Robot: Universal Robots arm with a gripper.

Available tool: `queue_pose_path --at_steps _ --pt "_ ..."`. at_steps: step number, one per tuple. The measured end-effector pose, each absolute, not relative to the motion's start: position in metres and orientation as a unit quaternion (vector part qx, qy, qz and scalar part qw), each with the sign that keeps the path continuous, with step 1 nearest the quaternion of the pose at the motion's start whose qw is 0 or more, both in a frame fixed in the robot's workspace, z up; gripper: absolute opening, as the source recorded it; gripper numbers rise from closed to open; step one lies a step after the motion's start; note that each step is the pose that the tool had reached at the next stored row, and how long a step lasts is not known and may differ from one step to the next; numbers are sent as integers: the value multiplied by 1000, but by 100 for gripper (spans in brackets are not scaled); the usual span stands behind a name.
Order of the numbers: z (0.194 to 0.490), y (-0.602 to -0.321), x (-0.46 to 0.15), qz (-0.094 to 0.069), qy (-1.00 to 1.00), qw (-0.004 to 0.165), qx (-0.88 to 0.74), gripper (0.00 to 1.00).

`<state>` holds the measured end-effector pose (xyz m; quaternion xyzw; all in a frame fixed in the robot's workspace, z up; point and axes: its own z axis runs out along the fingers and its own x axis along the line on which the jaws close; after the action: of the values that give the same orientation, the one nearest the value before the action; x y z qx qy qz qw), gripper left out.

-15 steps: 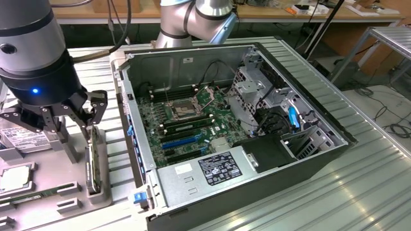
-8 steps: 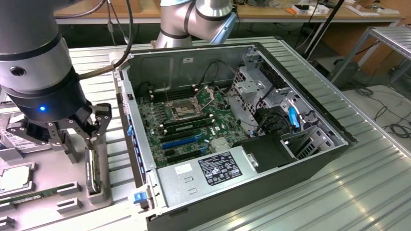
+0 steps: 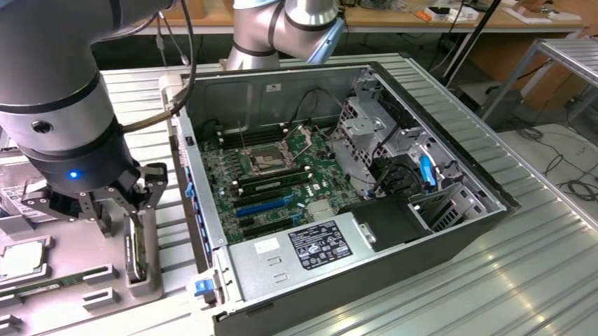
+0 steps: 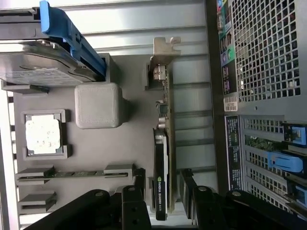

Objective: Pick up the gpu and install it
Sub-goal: 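Pick up the gpu and move the gpu toward the slot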

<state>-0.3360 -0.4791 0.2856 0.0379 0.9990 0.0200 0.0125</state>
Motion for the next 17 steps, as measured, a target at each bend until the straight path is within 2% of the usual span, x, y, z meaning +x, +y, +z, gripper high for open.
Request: queue_pose_path --at_steps 17 --pt "248 -480 -334 20 999 13 40 42"
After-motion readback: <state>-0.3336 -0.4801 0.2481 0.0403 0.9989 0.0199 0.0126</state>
